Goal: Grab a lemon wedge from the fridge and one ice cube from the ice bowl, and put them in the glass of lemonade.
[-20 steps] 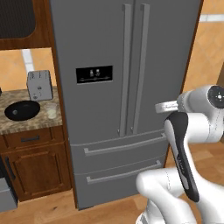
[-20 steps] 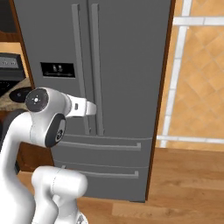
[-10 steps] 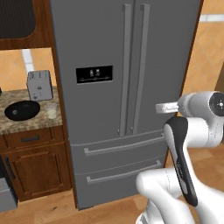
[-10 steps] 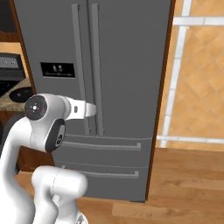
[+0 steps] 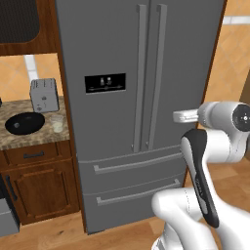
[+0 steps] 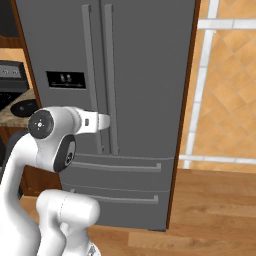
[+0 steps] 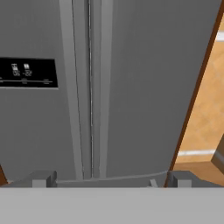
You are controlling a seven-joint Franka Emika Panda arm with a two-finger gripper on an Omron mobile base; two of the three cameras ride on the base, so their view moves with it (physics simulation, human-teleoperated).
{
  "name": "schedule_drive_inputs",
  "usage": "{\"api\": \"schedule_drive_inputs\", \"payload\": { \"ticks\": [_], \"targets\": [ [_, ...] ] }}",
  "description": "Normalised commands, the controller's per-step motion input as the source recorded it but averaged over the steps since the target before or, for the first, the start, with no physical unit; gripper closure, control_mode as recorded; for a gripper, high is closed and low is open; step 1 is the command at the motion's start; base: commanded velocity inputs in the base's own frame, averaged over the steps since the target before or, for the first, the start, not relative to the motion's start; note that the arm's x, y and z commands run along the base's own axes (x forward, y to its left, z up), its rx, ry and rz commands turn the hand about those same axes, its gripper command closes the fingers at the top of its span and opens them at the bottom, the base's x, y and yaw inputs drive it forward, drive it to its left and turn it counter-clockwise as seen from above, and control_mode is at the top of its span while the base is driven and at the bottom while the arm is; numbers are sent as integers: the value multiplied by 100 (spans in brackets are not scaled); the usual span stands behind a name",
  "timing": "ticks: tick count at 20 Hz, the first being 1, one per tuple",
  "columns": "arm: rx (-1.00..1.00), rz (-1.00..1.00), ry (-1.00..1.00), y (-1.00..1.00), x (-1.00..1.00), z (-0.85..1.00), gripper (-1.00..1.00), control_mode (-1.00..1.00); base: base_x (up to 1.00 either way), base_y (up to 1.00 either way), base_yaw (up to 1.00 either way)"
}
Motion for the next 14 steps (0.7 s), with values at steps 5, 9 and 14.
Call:
{"api": "schedule_drive_inputs", "payload": {
  "ticks": [5, 9, 14],
  "targets": [
    [0, 0, 1, 2, 0, 28, -100, -100, 0, 0, 0],
    [0, 1, 0, 31, 6, 22, -100, -100, 0, 0, 0],
    [9, 15, -2, 44, 25, 27, -100, -100, 0, 0, 0]
  ]
}}
